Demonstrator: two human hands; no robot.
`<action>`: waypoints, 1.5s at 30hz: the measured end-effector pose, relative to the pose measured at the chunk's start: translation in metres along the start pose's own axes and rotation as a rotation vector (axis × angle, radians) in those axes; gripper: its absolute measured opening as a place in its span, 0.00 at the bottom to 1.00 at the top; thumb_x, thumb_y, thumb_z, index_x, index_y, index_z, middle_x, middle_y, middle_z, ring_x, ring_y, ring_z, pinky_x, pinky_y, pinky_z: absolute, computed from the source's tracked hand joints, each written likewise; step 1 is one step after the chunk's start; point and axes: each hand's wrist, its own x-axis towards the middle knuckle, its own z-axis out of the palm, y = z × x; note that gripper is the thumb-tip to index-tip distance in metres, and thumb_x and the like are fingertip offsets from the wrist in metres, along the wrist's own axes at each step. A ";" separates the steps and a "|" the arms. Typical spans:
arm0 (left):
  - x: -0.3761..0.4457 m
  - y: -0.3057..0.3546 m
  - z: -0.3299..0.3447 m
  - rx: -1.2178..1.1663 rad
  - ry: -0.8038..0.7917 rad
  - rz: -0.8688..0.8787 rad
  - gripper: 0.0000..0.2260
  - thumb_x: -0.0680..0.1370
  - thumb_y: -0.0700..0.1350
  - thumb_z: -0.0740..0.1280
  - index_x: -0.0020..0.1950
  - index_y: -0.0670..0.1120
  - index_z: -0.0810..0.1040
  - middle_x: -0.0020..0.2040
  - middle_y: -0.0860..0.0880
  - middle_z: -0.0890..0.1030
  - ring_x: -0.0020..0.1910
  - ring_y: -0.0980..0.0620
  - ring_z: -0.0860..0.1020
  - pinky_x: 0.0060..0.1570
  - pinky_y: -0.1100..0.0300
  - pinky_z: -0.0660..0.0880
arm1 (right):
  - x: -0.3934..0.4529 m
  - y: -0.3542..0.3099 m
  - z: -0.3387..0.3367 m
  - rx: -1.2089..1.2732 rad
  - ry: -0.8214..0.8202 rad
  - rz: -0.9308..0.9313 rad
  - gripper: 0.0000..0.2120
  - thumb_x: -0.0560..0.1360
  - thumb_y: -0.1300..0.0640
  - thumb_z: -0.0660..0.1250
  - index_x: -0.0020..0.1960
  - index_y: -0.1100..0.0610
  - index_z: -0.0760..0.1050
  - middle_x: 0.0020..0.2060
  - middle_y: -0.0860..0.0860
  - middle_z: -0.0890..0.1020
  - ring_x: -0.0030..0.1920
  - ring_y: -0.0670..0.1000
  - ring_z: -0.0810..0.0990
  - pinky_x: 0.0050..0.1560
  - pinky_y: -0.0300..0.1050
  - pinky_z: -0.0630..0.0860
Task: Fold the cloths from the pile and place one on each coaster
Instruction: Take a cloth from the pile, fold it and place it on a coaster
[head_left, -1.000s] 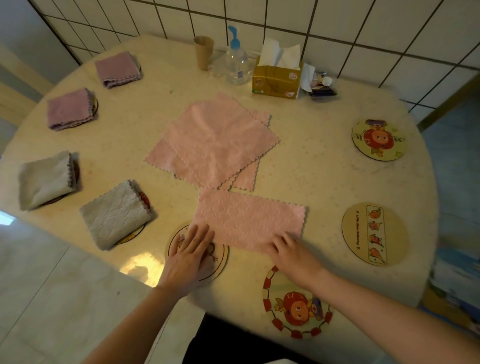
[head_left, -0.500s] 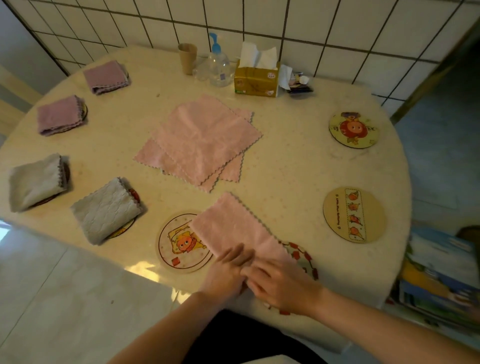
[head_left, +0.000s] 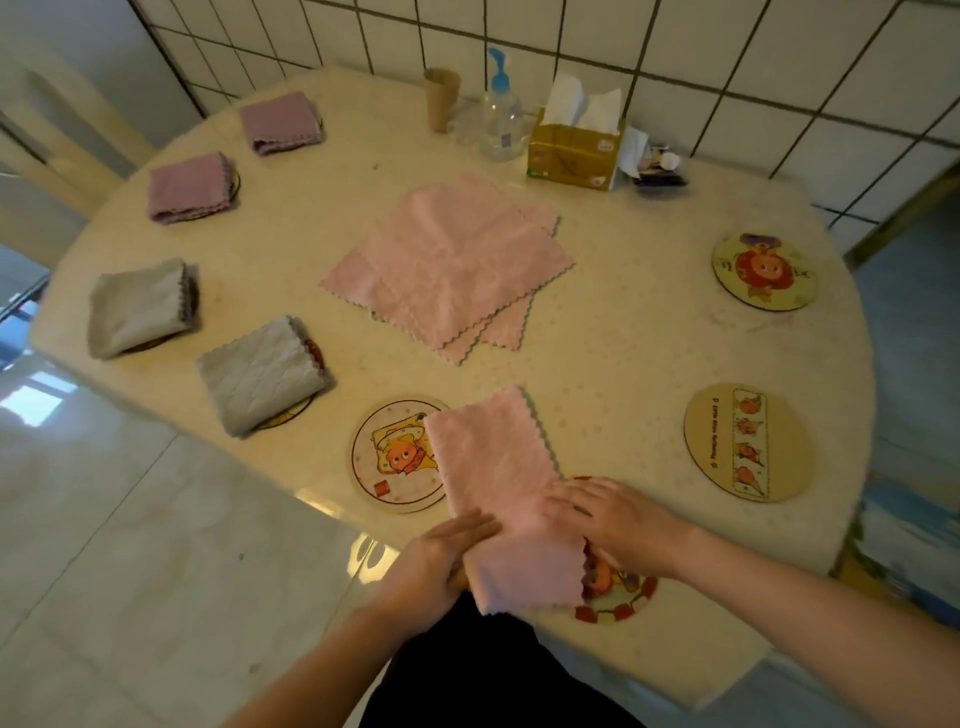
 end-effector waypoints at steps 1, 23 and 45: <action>0.000 0.003 -0.001 -0.069 0.024 -0.059 0.18 0.78 0.47 0.62 0.68 0.54 0.74 0.66 0.60 0.73 0.67 0.68 0.67 0.67 0.74 0.59 | -0.001 0.000 0.001 0.036 0.005 0.011 0.38 0.65 0.64 0.67 0.72 0.52 0.60 0.70 0.49 0.69 0.69 0.49 0.67 0.68 0.45 0.65; 0.042 -0.010 -0.010 -0.843 0.398 -0.650 0.05 0.81 0.45 0.62 0.53 0.50 0.77 0.50 0.51 0.84 0.50 0.52 0.82 0.49 0.48 0.80 | 0.084 0.015 -0.023 0.720 0.308 0.670 0.10 0.79 0.49 0.59 0.40 0.49 0.72 0.30 0.48 0.77 0.30 0.47 0.75 0.30 0.43 0.68; 0.071 -0.004 -0.031 -0.482 0.392 -0.725 0.08 0.82 0.50 0.58 0.52 0.47 0.72 0.44 0.50 0.77 0.46 0.48 0.76 0.51 0.46 0.76 | 0.121 0.015 -0.028 0.590 0.293 0.892 0.07 0.80 0.46 0.57 0.50 0.50 0.66 0.38 0.46 0.78 0.35 0.47 0.76 0.29 0.43 0.69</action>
